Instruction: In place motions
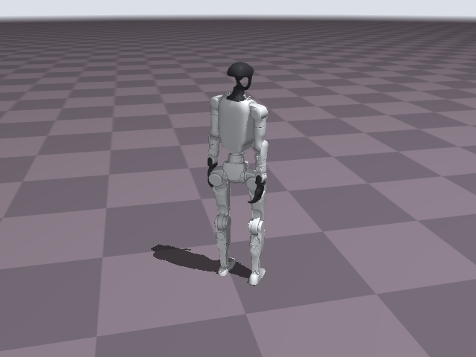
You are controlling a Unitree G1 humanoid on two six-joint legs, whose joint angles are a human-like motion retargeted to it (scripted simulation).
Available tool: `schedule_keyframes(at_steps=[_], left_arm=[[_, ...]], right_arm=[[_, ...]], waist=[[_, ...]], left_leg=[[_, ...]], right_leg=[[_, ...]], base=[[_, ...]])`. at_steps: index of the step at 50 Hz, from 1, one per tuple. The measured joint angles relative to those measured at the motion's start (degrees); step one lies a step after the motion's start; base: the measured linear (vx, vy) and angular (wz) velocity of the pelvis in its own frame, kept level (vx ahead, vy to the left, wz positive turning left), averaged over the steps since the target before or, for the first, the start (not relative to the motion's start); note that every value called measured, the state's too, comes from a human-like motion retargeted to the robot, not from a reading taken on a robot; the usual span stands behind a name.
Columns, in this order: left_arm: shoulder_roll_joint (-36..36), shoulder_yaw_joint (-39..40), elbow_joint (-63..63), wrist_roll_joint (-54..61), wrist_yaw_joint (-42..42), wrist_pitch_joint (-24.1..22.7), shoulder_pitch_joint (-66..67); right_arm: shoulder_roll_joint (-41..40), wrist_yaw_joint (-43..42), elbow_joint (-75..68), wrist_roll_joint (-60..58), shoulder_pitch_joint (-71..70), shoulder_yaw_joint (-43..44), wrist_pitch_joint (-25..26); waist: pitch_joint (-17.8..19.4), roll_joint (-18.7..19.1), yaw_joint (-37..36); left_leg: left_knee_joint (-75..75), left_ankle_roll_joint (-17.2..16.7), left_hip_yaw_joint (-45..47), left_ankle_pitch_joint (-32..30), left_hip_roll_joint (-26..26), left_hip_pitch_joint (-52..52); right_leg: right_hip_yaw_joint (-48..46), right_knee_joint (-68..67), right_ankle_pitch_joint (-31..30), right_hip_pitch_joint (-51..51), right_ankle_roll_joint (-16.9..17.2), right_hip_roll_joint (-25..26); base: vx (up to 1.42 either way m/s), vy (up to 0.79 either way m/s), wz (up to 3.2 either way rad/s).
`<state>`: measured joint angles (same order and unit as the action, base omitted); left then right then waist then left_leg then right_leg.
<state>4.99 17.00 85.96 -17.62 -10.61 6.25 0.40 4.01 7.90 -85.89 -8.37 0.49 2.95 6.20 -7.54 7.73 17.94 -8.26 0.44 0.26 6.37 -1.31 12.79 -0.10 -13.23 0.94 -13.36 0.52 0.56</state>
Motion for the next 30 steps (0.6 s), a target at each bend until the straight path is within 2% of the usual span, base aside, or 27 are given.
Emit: schedule_keyframes(at_steps=[3, 5, 8, 10, 12, 15, 19, 23, 26, 28, 30], left_arm=[[0.5, -0.6, -1.3, 0.3, -0.4, 0.1, -2.4], [0.7, -1.0, -2.6, 0.6, -0.8, 0.0, -4.1], [0.7, -2.1, -5.0, 1.3, -2.1, -0.5, -5.9], [0.2, -3.4, -6.5, 1.6, -2.5, -1.0, -6.5], [-0.6, -3.8, -7.0, 1.9, -1.4, -1.7, -6.4], [-1.1, -4.0, -6.0, 3.3, 0.1, -2.6, -5.7], [-0.2, -3.2, -3.3, 3.4, -0.6, -1.2, -4.6], [1.2, -1.6, -0.8, 3.1, 2.4, -0.5, -4.0], [1.7, -0.2, 0.1, 3.7, 3.7, -0.5, -3.2], [2.1, 1.2, 0.6, 4.1, 4.0, -0.7, -2.4], [2.4, 2.9, 1.0, 4.3, 4.2, -1.1, -1.0]], right_arm=[[0.4, 0.1, -2.0, 1.0, 0.5, 1.2, 0.0], [0.8, 0.3, -3.3, 1.5, 1.0, 1.7, 0.0], [1.9, 1.5, -5.7, 1.3, 1.9, 1.6, 0.4], [2.9, 2.4, -7.1, -0.5, 2.3, 2.1, 1.2], [3.8, 2.4, -7.6, -3.0, 2.9, 2.4, 1.7], [4.9, 0.5, -7.8, -5.8, 3.9, 3.3, 2.0], [6.6, -0.8, -7.8, -5.2, 4.7, 4.4, 1.9], [8.0, -0.5, -7.5, -3.3, 5.2, 6.6, 2.2], [8.8, -1.1, -6.9, -2.6, 5.7, 7.5, 2.0], [9.1, -1.5, -6.6, -2.9, 5.8, 7.6, 2.0], [9.3, -2.0, -6.3, -3.8, 5.6, 7.4, 2.2]], waist=[[1.7, -0.1, 1.3], [3.2, -0.3, 0.6], [4.5, -3.4, -5.1], [5.0, -4.3, -9.4], [4.7, -5.1, -14.3], [3.6, -5.1, -12.6], [1.8, -4.8, -10.0], [-0.2, -4.8, -6.8], [-1.5, -6.3, -6.2], [-2.8, -7.7, -5.7], [-4.2, -8.5, -5.3]], left_leg=[[-0.5, 0.1, -8.7, -2.6, -2.5, 1.5], [-0.5, -0.4, -13.1, -4.4, -3.5, 1.9], [0.0, -0.3, -14.2, -5.4, -6.2, 1.8], [0.4, -0.1, -15.9, -5.5, -7.2, 2.3], [1.4, 0.5, -13.8, -4.5, -7.1, 3.2], [2.6, 2.4, -11.1, -3.0, -7.3, 5.5], [4.2, 3.0, 11.0, 1.2, -2.0, 7.1], [3.8, 1.6, 39.3, 4.3, 3.0, 5.2], [1.4, 0.6, 56.3, 4.2, 4.3, 1.6], [-0.8, 1.5, 61.9, 3.5, 3.8, -0.4], [-2.2, 2.2, 59.2, 1.7, 3.0, -1.1]], right_leg=[[6.5, 0.8, 1.0, 0.9, 3.7, 0.6], [0.8, 1.6, 3.1, 2.5, 2.4, -0.5], [-6.2, 4.1, 3.8, 6.2, 0.1, -1.9], [-10.6, 3.8, 4.3, 7.0, 0.7, -3.6], [-13.8, 4.1, 4.9, 7.7, 1.0, -4.9], [-26.3, 5.2, 6.0, 9.8, 1.4, -6.6], [-39.2, 6.6, 7.6, 12.3, 3.2, -7.3], [-52.6, 8.5, 8.6, 14.7, 5.6, -6.9], [-60.2, 10.0, 8.9, 16.3, 7.4, -6.8], [-64.2, 10.7, 9.0, 16.9, 8.7, -7.0], [-67.9, 11.3, 9.0, 17.6, 9.8, -6.5]], base=[[-0.06, -0.28, 2.71], [-0.08, -0.25, 2.48], [0.04, -0.31, 1.81], [0.09, -0.24, 1.71], [0.22, -0.23, 2.03], [0.29, -0.26, 3.57], [0.3, -0.24, 3.57], [0.31, -0.29, 3.72], [0.36, -0.37, 3.18], [0.46, -0.43, 2.82], [0.4, -0.4, 2.32]])
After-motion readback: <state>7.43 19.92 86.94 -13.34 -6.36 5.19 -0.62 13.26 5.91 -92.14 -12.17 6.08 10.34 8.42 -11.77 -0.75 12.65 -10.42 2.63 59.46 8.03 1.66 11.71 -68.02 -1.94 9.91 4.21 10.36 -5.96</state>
